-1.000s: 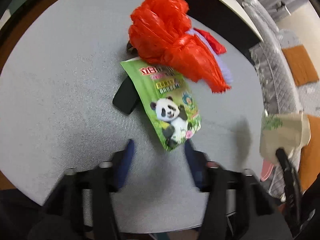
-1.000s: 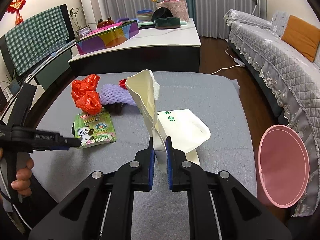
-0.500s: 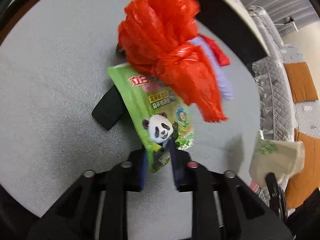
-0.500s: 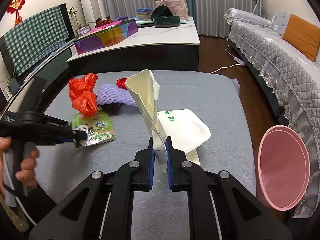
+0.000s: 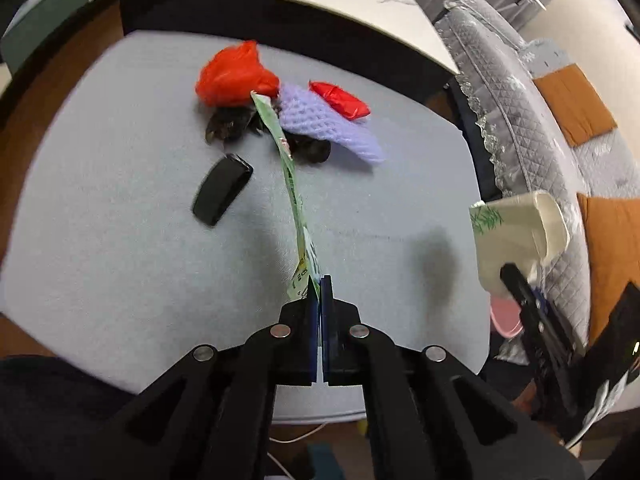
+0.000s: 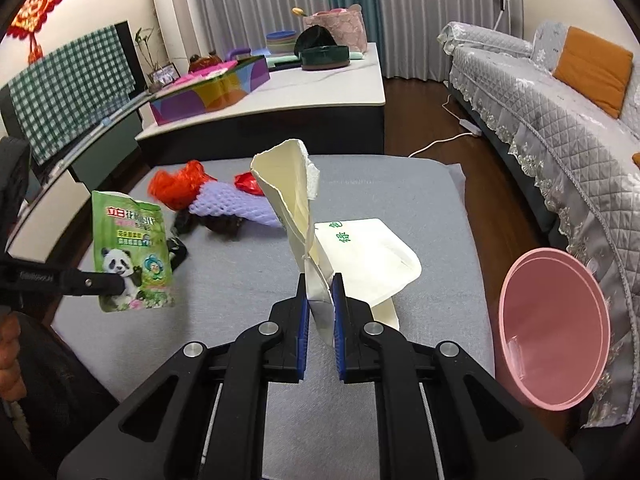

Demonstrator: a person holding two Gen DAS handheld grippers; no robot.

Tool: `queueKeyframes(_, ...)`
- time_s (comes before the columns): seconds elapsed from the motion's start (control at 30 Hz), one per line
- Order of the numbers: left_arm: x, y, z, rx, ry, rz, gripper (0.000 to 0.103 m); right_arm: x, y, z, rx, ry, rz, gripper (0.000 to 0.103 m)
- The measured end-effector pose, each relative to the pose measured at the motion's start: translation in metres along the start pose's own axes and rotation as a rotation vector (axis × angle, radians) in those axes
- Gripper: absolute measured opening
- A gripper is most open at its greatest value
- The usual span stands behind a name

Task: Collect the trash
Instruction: 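Grasp the green panda packet with the left tool while the right tool holds the paper bag, then carry packet and paper bag over the pink wastebasket and open both tools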

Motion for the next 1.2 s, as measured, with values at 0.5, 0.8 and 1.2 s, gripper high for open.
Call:
queueKeyframes(0.5, 0.082, 0.064, 0.009, 0.156, -0.318, -0.231, 0.001, 0.024, 0.077, -0.030, 0.096, -0.051, -0.025, 0.011)
queueKeyframes(0.8, 0.128, 0.041, 0.005, 0.131, -0.415, -0.176, 0.001, 0.074, 0.097, -0.033, 0.134, -0.129, 0.020, 0.011)
queueKeyframes(1.2, 0.184, -0.007, -0.007, 0.053, -0.502, -0.150, 0.001, 0.129, 0.087, -0.031, 0.136, -0.246, 0.049, 0.011)
Point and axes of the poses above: each gripper's, at about its wrist camera, not at the fingertips, and y roughly against the way its jaws point, x to its right, z to its underside, the point moved 1 cm from there along -y, roughly the way its jaws point, and after that the axes turned 14 degrees about -y, right-handed, at the moved point
